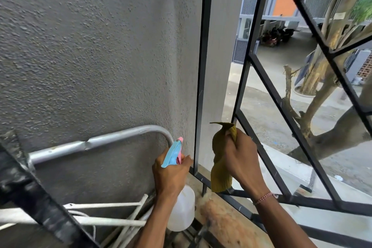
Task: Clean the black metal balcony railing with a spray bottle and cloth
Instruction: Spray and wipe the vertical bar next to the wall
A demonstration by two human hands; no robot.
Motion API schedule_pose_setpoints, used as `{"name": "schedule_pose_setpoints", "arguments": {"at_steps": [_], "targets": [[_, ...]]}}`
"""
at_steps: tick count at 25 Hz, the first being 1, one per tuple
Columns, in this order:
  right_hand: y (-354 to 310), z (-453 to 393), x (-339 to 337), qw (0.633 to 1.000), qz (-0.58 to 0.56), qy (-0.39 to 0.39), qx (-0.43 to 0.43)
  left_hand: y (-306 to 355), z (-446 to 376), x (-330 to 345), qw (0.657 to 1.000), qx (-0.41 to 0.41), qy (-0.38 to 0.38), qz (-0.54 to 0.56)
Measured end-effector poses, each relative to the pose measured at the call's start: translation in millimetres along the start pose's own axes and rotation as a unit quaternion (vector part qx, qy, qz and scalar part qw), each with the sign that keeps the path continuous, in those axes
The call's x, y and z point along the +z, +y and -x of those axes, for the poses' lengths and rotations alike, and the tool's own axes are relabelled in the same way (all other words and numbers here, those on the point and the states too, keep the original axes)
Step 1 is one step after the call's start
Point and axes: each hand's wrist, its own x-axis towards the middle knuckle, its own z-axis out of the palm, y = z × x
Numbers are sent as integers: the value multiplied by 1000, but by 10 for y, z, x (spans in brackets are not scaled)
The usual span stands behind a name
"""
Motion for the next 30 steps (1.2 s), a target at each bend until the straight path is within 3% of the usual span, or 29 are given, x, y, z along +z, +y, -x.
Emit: {"name": "schedule_pose_setpoints", "arguments": {"at_steps": [9,12,16,23,27,30], "targets": [[99,95,101,1000,5,-9,18,-210,132,31,999,-11,17,-28],[-53,30,188,991,-100,-25,88,-119,103,34,1000,-7,17,-19],[-520,-398,327,945,-285,7,161,269,-135,10,999,6,23,26],[-1624,-1233,174,911,-370,180,-20,1152,-775,-49,993,23,20,115],[-2079,-1515,8,912,-321,205,-150,1658,-964,-132,988,51,31,144],[-2217,-1744,94,932,-256,190,-172,1954,-1004,-181,984,79,24,161]]}}
